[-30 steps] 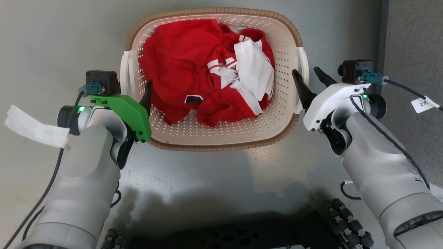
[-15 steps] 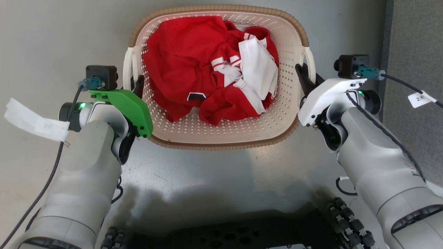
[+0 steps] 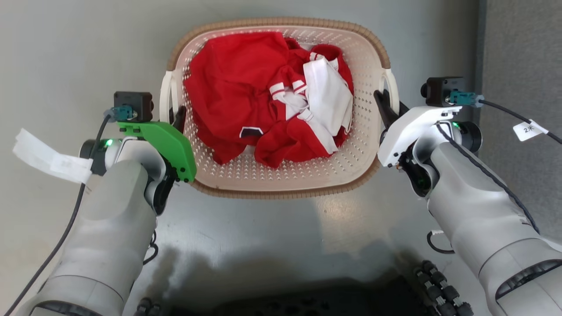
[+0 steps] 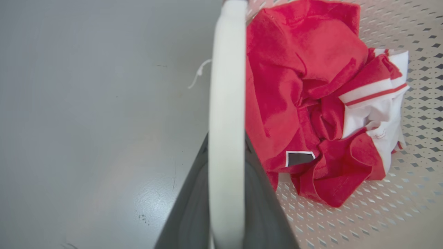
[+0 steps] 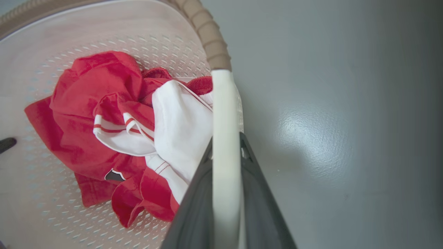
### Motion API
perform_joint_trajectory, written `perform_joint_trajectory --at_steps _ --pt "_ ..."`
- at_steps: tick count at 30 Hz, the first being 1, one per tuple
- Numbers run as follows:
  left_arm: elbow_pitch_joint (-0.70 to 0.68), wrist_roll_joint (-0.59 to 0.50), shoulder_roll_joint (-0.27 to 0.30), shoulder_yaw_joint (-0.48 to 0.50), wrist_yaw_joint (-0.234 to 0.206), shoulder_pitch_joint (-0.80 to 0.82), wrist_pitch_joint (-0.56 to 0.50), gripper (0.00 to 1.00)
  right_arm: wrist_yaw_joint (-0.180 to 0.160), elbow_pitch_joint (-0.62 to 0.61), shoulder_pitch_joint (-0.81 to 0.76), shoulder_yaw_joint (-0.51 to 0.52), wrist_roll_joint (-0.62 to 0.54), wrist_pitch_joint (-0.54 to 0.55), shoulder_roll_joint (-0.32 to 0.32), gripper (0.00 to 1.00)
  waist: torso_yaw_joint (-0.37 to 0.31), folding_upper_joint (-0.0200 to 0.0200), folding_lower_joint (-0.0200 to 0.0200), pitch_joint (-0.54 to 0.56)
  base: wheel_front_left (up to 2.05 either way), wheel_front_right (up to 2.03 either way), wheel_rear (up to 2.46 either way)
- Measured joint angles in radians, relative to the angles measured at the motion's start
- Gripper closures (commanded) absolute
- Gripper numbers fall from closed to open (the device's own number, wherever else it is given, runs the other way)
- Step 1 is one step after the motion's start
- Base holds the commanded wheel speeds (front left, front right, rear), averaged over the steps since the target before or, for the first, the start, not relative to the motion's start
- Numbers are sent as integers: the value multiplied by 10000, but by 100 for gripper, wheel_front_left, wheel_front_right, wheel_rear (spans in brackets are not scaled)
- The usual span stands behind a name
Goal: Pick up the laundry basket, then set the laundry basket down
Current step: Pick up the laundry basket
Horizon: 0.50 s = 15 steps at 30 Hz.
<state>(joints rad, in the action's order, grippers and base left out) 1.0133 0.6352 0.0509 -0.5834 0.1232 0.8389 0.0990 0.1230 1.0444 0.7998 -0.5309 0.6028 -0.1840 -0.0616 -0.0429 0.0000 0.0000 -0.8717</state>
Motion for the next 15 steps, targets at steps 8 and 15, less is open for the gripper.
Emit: perform_joint_trajectory --at_steps 8,15 --pt "324 541 -52 -207 2 -324 -98 100 0 364 -15 -387 79 0 48 100 -39 0 0 854 0 0 0" --pt "500 1030 -107 -458 2 -684 -523 100 0 552 -196 -696 372 213 54 100 -66 1 0 1748 0 0 0"
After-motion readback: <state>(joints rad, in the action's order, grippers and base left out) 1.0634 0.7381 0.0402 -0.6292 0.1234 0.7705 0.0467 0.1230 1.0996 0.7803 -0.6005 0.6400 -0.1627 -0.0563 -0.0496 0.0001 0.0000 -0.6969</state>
